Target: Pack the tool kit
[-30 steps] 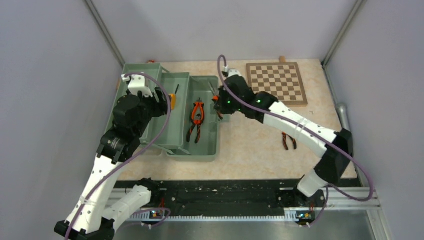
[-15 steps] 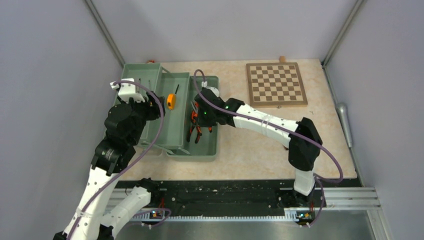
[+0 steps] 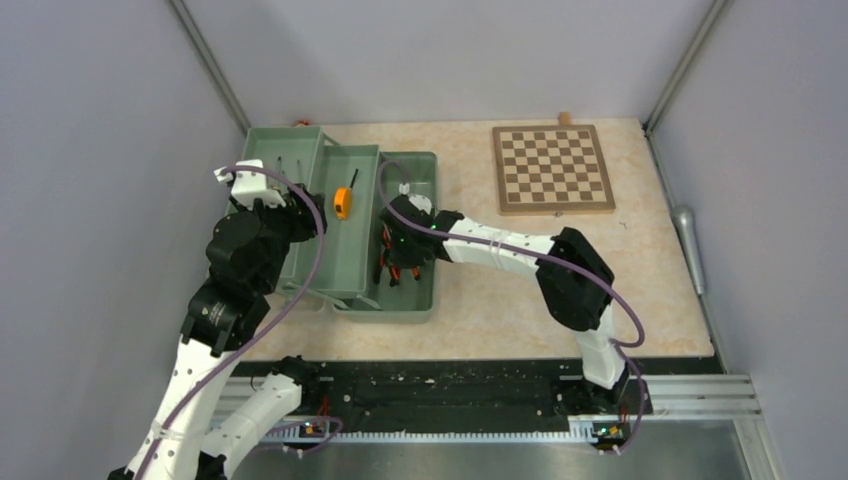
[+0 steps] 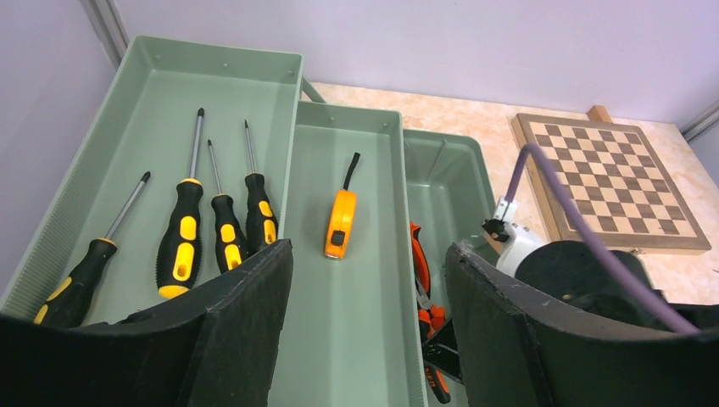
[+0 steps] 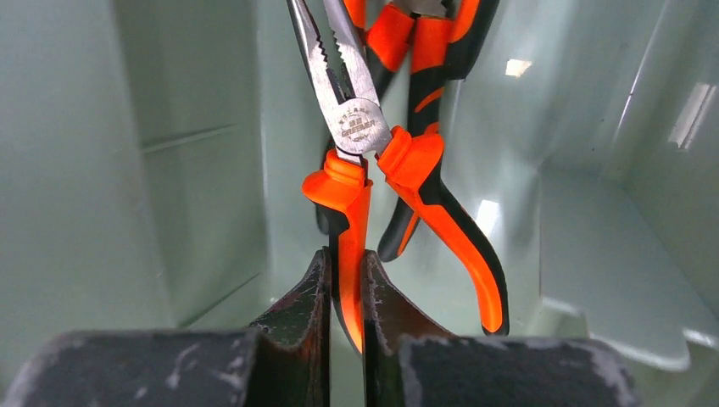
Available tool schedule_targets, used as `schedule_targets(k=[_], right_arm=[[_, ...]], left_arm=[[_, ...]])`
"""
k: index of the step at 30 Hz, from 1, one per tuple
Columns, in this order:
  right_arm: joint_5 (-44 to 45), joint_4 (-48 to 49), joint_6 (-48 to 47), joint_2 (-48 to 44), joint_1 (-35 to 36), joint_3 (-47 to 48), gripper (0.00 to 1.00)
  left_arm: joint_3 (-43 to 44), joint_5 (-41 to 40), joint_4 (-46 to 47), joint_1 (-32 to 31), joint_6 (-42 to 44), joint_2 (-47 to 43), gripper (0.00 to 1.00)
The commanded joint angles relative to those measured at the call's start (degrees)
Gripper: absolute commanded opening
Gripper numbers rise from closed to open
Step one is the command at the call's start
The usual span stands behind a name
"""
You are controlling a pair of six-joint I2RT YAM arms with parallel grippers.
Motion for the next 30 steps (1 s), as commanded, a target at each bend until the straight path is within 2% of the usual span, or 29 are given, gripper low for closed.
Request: schedule_targets(k=[1,2,5,9,22,26,30], right_arm=[[2.54,3.11,-2.22,1.85,1.02,1.41,0.13],[2.76,2.79,-2.81,2.03,1.12,1.56,0.18],[2.43,2.92,-4.57,1.23,1.44,1.45,0.41],[5.62,3.04,-7.72,-1.35,2.94,2.93,0.62],[17.98,3.23,-17.46,-12.64,4.42,-0.18,0.63],[24.93,3.27,-20.83,-18.48,4.16,-3.75,0.62],[24.35,3.28,-20.63,-24.17,0.37,-9.70,0.62]], left_arm=[[-0.23,-1.11,2.91,-0.17,-0.50,-0.52,0.71],[-0.15,-1.18,2.90,-0.15,-0.43,-0.52,0.71],[-0.23,-1.88,3.05,-0.17,-0.12,-0.86,0.71],[-0.41,-2.16,3.54,-0.20,-0.17,-0.85,0.71],[0.03,-2.10,4.28,-0.17,-0.04,0.12,0.72],[0.16,-1.55,4.39,-0.17,-0.15,0.56,0.72],[0.43,-0.85,4.42,-0.16,-0.32,1.13,0.72]])
